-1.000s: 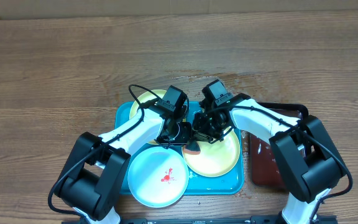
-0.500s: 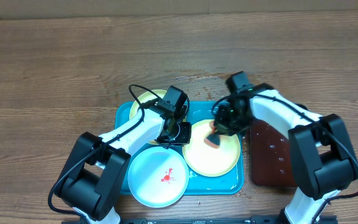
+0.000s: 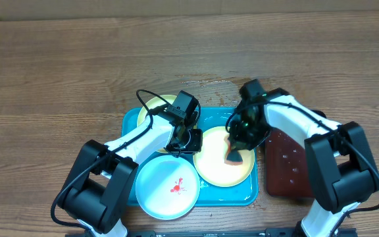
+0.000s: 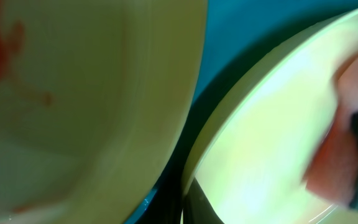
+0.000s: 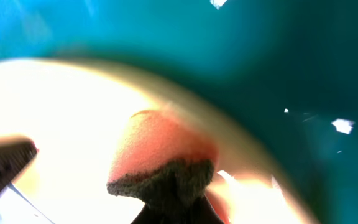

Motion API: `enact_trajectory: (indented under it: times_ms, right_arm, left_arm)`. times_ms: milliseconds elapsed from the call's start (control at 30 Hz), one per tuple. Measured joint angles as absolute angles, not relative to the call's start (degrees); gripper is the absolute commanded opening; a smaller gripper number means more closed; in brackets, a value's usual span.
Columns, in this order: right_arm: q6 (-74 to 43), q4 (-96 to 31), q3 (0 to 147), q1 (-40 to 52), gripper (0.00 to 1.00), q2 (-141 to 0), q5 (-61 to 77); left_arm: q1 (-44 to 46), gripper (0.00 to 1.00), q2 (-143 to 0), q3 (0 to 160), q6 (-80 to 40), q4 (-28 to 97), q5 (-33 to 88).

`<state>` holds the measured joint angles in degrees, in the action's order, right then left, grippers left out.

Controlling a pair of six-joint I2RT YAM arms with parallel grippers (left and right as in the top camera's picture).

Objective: Clean dirty plates on tray and stack at the side
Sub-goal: 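Scrub the right yellow plate with the sponge while left gripper holds it, then return the sponge to the dark tray with the right gripper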

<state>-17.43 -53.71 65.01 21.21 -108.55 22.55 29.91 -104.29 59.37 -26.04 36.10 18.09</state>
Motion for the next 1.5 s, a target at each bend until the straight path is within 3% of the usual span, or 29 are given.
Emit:
enact_trajectory:
  times_ms: [400,733,1133,1500]
  right_arm:
    - [-14.98,-59.77,63.55,24.03,0.04,-92.9,21.65]
    - [-27.09,-78.96,69.95,21.61,0.04,-85.1,-3.36]
    - [-25.52,-70.63,67.85,-1.1,0.04,-87.68,-6.17]
    - [-21.54,-62.13,60.18,-4.12,0.04,-91.48,0.8]
  left_arm:
    - [29.98,0.04,-104.29,59.37,-26.7,35.99,18.26]
    - [29.98,0.04,-104.29,59.37,-26.72,35.97,18.26]
    - [29.98,0.04,-104.29,59.37,-26.7,35.97,18.26]
    - [29.98,0.04,-104.29,59.37,-26.7,35.94,18.26]
